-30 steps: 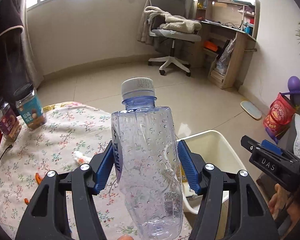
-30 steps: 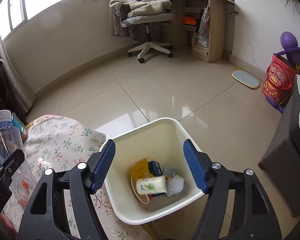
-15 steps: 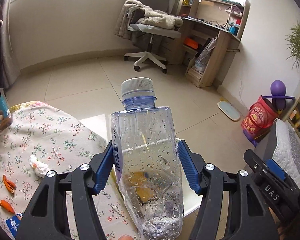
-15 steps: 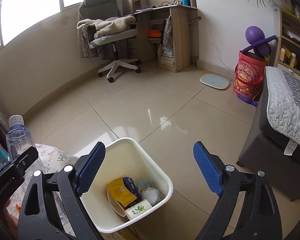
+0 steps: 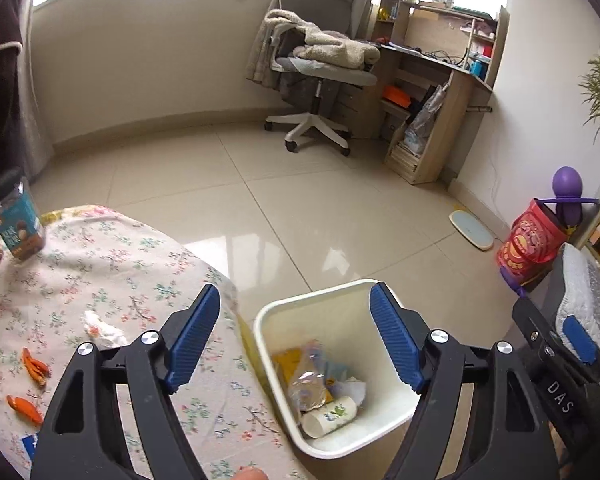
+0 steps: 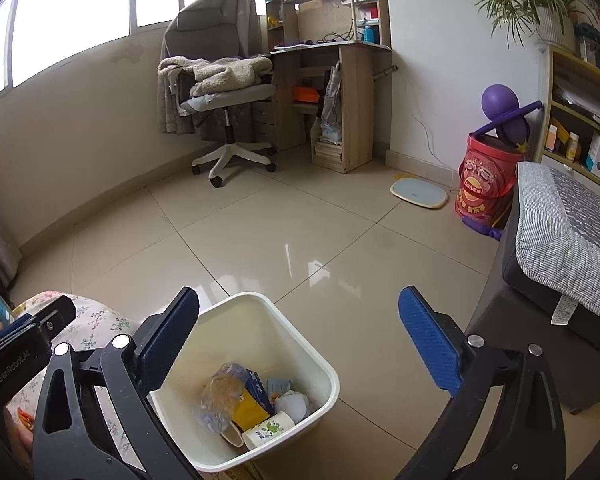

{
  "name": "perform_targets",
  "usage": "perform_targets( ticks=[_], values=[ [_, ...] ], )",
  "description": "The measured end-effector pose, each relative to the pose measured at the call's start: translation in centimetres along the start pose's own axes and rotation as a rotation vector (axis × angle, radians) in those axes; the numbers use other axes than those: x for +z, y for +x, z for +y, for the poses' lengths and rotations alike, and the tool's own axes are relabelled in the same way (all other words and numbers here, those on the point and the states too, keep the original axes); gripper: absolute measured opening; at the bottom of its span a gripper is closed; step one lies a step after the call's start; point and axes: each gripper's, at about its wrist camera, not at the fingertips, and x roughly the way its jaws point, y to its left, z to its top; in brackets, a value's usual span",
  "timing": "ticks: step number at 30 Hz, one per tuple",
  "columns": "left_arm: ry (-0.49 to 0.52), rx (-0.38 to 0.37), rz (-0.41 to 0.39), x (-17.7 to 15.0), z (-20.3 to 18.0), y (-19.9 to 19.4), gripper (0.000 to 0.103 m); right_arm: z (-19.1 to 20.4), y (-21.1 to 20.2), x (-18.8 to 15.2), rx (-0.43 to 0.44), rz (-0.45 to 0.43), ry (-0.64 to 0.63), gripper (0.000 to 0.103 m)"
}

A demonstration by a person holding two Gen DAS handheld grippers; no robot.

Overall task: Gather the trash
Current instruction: 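Return both tools to the table toward the orange toy pieces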

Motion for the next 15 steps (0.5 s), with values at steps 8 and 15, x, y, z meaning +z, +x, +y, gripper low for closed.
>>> perform_targets(
  ticks=[8,15],
  values=[
    [-0.007,0.22,-0.126,-1.0,5.4,-4.0,0.081,5.7,-3.1,-2.6,0.055,-0.112,-0.111,0.096],
    [-0.042,0.331,-0.126,-2.9,9.9,-5.9,0.086,9.8,-4.5,-3.9,0.116,-0.133,-0.186,0.096]
  ],
)
